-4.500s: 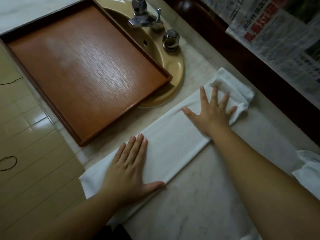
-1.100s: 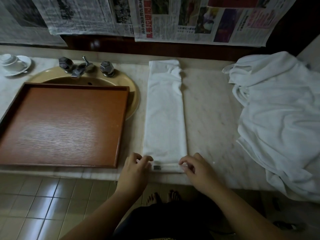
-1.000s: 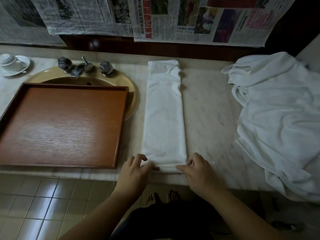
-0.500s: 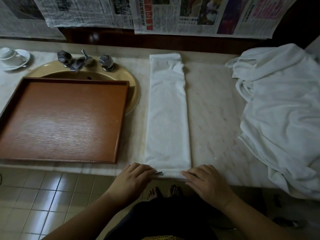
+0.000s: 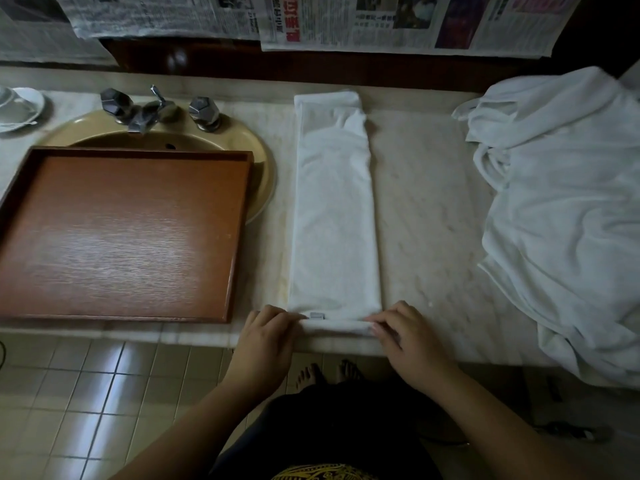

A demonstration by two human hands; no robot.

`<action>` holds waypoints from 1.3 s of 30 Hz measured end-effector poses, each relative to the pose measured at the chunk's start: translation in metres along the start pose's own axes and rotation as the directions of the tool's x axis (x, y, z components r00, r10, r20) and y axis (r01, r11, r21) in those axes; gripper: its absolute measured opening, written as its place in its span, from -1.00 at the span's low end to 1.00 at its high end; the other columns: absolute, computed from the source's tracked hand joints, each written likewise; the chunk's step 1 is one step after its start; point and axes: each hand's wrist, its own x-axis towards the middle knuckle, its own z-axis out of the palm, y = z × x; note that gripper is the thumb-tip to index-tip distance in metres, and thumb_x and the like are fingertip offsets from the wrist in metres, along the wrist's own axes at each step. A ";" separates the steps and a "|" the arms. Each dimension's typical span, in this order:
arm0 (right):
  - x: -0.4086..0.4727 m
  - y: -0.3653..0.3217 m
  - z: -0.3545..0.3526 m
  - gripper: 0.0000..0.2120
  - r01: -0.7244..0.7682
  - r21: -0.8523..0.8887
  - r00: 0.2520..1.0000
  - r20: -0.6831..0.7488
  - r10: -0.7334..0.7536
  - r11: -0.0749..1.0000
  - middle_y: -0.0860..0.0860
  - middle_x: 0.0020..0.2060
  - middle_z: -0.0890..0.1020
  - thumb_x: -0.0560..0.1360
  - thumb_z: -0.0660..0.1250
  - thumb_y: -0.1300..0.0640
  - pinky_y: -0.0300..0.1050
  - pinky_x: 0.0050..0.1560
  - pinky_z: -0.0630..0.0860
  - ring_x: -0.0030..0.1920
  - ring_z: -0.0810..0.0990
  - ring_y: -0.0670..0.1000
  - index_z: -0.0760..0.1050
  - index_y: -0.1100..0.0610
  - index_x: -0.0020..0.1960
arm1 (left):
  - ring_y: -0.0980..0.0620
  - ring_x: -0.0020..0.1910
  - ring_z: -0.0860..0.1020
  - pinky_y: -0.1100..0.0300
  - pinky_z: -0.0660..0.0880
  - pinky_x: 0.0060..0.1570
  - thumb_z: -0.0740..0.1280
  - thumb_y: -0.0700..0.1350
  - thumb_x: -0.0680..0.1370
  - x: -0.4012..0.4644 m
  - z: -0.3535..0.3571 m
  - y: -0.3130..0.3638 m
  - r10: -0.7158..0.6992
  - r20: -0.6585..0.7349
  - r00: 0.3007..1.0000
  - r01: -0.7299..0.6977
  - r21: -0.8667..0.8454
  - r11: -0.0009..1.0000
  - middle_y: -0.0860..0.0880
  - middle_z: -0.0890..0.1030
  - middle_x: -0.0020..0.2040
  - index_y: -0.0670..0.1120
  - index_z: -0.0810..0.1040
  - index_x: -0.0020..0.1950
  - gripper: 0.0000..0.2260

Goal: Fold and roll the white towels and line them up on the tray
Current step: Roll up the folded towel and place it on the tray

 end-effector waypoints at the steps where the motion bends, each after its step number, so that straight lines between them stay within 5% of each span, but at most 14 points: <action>1: 0.004 -0.001 -0.001 -0.83 -0.026 0.031 1.000 0.008 0.026 0.999 -0.20 -0.03 0.47 0.66 0.30 -0.01 -0.05 0.06 0.55 0.02 0.50 -0.16 0.59 -0.02 0.20 | 0.17 -0.01 0.40 0.23 0.41 -0.01 0.30 -0.02 0.67 0.002 0.001 0.003 -0.044 -0.013 0.999 0.043 -0.023 0.999 0.20 0.51 0.04 0.10 0.61 0.23 -0.83; 5: 0.016 -0.011 -0.006 -0.81 -0.003 -0.106 0.999 -0.054 -0.003 0.994 -0.06 -0.02 0.46 0.61 0.39 0.06 -0.01 0.02 0.56 -0.01 0.51 -0.01 0.52 -0.08 0.21 | 0.08 0.06 0.39 0.06 0.45 0.03 0.34 -0.05 0.65 0.012 0.004 0.014 -0.133 -0.051 0.990 0.131 -0.029 0.991 0.12 0.50 0.09 0.16 0.47 0.35 -0.72; 7: 0.020 -0.017 -0.009 -0.83 0.071 -0.201 0.997 -0.017 -0.076 0.977 -0.01 -0.05 0.50 0.60 0.33 0.07 -0.01 -0.08 0.50 -0.06 0.51 0.06 0.60 -0.07 0.16 | -0.03 0.06 0.40 0.02 0.46 -0.03 0.37 -0.13 0.61 0.016 0.003 0.015 -0.026 -0.050 0.998 0.031 0.104 0.994 0.00 0.49 0.13 0.14 0.54 0.32 -0.69; 10: 0.017 -0.015 -0.001 -0.60 0.357 -0.352 0.934 0.129 -0.333 0.865 -0.01 -0.09 0.51 0.47 0.30 0.22 -0.02 -0.18 0.40 -0.13 0.47 0.09 0.66 0.00 0.25 | -0.17 0.03 0.50 -0.01 0.51 -0.14 0.27 -0.22 0.52 0.019 0.004 0.010 0.234 0.000 0.972 -0.222 0.314 0.923 -0.08 0.53 0.16 0.05 0.66 0.18 -0.68; 12: 0.013 -0.011 0.001 -0.56 0.353 -0.362 0.936 0.134 -0.327 0.863 -0.03 -0.06 0.53 0.42 0.36 0.20 0.00 -0.16 0.42 -0.09 0.48 0.08 0.64 0.01 0.29 | -0.16 0.04 0.53 -0.02 0.53 -0.13 0.21 -0.16 0.50 0.016 0.004 0.008 0.315 0.035 0.948 -0.308 0.339 0.889 -0.06 0.55 0.18 0.01 0.67 0.21 -0.64; 17: 0.015 -0.002 0.001 -0.67 0.366 -0.300 0.931 0.097 -0.353 0.881 -0.05 0.01 0.56 0.57 0.41 0.12 -0.01 -0.08 0.51 -0.02 0.53 0.06 0.61 0.03 0.32 | -0.10 0.05 0.56 0.02 0.51 -0.05 0.42 -0.09 0.54 0.012 0.002 0.001 0.405 0.089 0.910 -0.410 0.344 0.845 0.00 0.60 0.17 -0.06 0.62 0.34 -0.65; 23: 0.017 0.007 0.001 -0.78 0.375 -0.256 0.924 0.024 -0.382 0.891 0.03 0.07 0.61 0.67 0.32 0.14 0.01 0.05 0.55 0.01 0.58 0.12 0.62 0.16 0.26 | 0.02 0.09 0.49 0.12 0.49 0.01 0.27 0.02 0.66 0.025 -0.002 -0.009 0.325 0.047 0.944 -0.328 0.179 0.927 0.08 0.61 0.16 0.02 0.64 0.32 -0.71; 28: 0.023 0.001 0.009 -0.86 0.088 0.005 0.988 -0.127 -0.086 0.996 -0.05 0.03 0.53 0.63 0.36 0.15 -0.10 0.08 0.53 0.02 0.55 -0.05 0.58 0.07 0.18 | 0.21 0.06 0.46 0.23 0.47 -0.02 0.28 0.07 0.68 0.037 -0.006 0.007 0.021 0.027 0.999 -0.019 -0.050 0.999 0.23 0.57 0.08 0.07 0.62 0.22 -0.80; 32: 0.037 -0.006 0.004 -0.79 0.018 0.038 0.985 -0.170 -0.011 0.999 -0.07 -0.01 0.39 0.60 0.38 0.22 -0.31 0.03 0.45 -0.08 0.50 -0.15 0.58 -0.07 0.12 | 0.13 -0.06 0.53 0.33 0.43 -0.13 0.32 -0.01 0.69 0.047 -0.001 0.016 -0.048 -0.018 0.999 0.047 -0.084 0.995 0.12 0.48 0.16 0.06 0.58 0.25 -0.84; 35: 0.050 -0.004 -0.001 -0.74 0.132 -0.173 0.979 -0.129 -0.155 0.976 -0.03 -0.06 0.45 0.52 0.42 0.29 -0.04 -0.05 0.53 -0.06 0.49 0.04 0.68 -0.04 0.06 | -0.01 -0.07 0.52 0.10 0.52 -0.17 0.38 -0.09 0.65 0.056 0.001 0.014 0.043 -0.044 0.998 -0.039 0.079 0.996 0.01 0.46 0.11 0.09 0.60 0.21 -0.84; 39: 0.053 0.001 -0.010 -0.65 0.303 -0.318 0.942 -0.047 -0.334 0.898 -0.03 -0.12 0.52 0.49 0.31 0.21 -0.03 -0.18 0.45 -0.11 0.49 0.07 0.72 -0.05 0.16 | -0.15 -0.01 0.50 0.02 0.47 -0.15 0.47 -0.25 0.47 0.065 0.000 0.005 0.279 -0.015 0.960 -0.255 0.365 0.896 -0.07 0.51 0.10 0.04 0.66 0.16 -0.68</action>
